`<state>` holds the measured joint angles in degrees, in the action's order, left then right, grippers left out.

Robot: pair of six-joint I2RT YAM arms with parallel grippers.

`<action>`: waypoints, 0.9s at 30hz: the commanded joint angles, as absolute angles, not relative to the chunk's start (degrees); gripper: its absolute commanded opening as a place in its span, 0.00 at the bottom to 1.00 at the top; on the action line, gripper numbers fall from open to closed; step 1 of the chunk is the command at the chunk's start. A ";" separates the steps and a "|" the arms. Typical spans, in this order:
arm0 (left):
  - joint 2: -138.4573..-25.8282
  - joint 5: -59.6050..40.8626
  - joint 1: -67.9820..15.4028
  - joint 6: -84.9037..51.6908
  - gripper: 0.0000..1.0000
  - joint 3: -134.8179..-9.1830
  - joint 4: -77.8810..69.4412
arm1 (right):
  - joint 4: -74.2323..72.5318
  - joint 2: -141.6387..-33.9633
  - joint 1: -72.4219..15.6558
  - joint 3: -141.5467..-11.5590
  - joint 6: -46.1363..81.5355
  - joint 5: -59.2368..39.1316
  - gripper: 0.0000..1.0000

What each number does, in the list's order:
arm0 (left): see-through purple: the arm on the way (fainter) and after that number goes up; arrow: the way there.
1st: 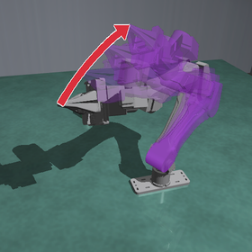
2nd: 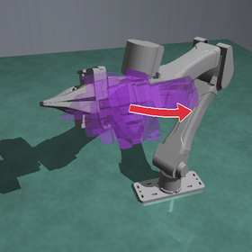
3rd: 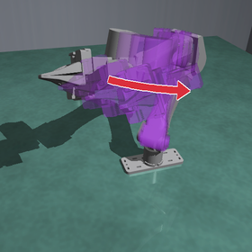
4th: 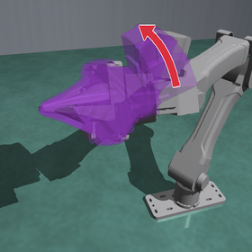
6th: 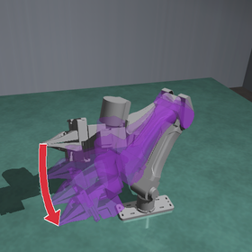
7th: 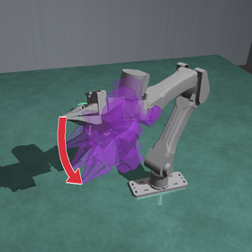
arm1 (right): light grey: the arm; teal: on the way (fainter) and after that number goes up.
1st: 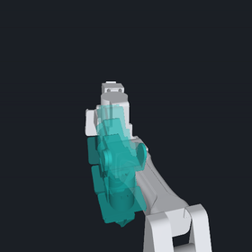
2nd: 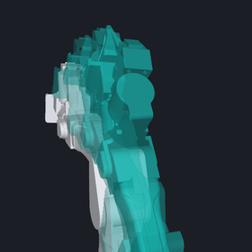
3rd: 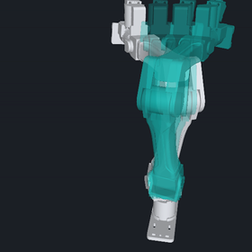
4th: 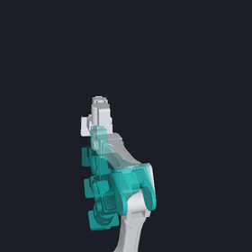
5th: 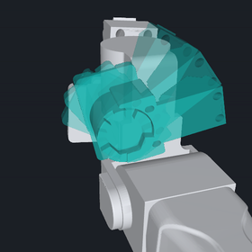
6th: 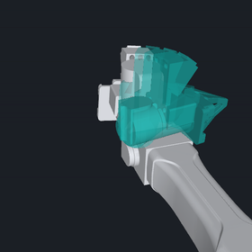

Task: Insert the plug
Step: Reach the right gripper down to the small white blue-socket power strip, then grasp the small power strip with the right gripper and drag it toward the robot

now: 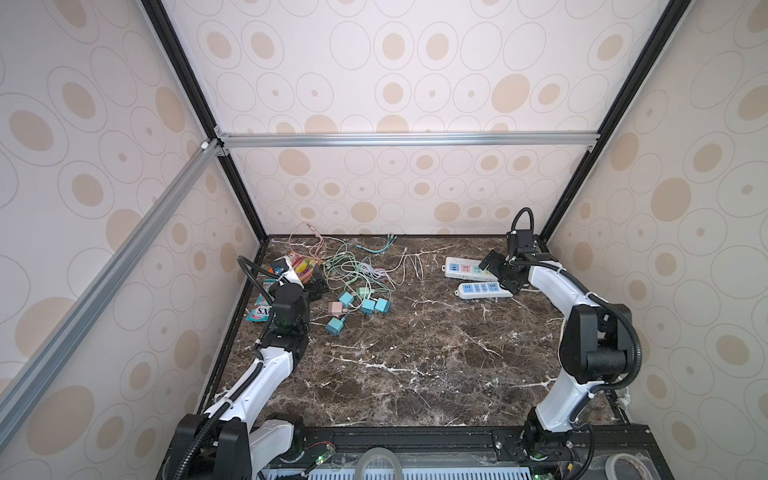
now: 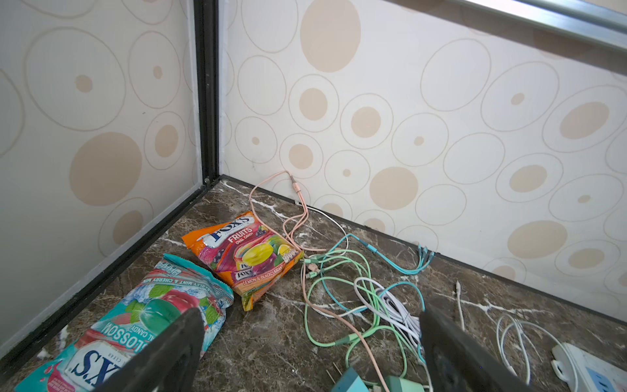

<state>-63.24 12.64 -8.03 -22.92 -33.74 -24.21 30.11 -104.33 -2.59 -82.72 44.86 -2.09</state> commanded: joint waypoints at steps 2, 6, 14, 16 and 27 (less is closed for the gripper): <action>-61.34 7.89 -7.56 -22.63 0.98 -35.57 -16.44 | 39.10 -110.08 -2.52 -89.72 59.59 -4.75 1.00; -59.23 8.75 -7.56 -23.81 0.98 -33.98 -16.44 | 42.19 -116.07 -2.12 -95.75 66.26 -8.15 0.99; -57.04 11.89 -7.42 -23.88 0.98 -33.57 -11.19 | 50.23 -123.84 -1.29 -104.79 73.14 -7.03 0.97; -57.17 12.80 -7.38 -23.93 0.98 -33.19 -10.81 | 51.23 -124.64 -0.93 -105.66 73.79 -6.28 0.96; -59.80 14.06 -7.39 -23.75 0.99 -33.29 -9.58 | 51.86 -123.56 0.49 -101.90 77.12 -6.29 0.91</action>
<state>-59.48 12.56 -7.73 -22.98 -32.93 -10.74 49.32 -124.64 0.56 -104.40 73.87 -7.09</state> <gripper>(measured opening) 0.984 0.911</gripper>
